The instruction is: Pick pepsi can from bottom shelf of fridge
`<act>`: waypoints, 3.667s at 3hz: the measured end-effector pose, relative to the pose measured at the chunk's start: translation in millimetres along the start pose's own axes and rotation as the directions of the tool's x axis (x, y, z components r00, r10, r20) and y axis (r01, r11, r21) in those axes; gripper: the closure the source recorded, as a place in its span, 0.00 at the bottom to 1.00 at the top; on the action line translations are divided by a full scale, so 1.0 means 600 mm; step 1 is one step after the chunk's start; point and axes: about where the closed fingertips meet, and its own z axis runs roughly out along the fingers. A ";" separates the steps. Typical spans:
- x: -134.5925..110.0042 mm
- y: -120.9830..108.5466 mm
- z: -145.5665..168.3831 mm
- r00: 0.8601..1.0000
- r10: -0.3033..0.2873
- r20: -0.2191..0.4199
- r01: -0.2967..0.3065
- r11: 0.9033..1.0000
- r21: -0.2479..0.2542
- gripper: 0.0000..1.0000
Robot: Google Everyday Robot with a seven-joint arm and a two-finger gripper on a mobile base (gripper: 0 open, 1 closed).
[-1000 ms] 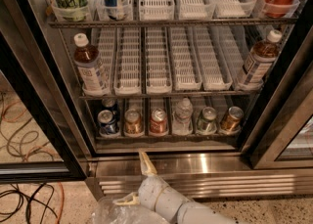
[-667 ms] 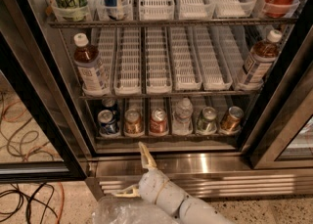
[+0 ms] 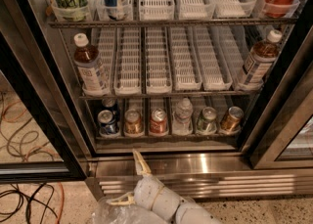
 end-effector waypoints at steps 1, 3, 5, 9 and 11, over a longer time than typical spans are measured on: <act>-0.001 0.003 0.000 0.997 0.069 0.042 -0.070 0.997 0.019 0.00; -0.106 -0.114 0.048 0.916 0.246 0.317 -0.339 0.897 0.285 0.00; -0.099 -0.113 0.048 0.886 0.298 0.356 -0.412 0.857 0.309 0.00; -0.010 -0.125 0.095 0.876 0.311 0.368 -0.423 0.863 0.277 0.00; -0.010 -0.125 0.095 0.876 0.312 0.368 -0.423 0.863 0.277 0.16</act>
Offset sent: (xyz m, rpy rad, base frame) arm 0.0282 0.0190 0.0095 1.0781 0.2954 -0.2581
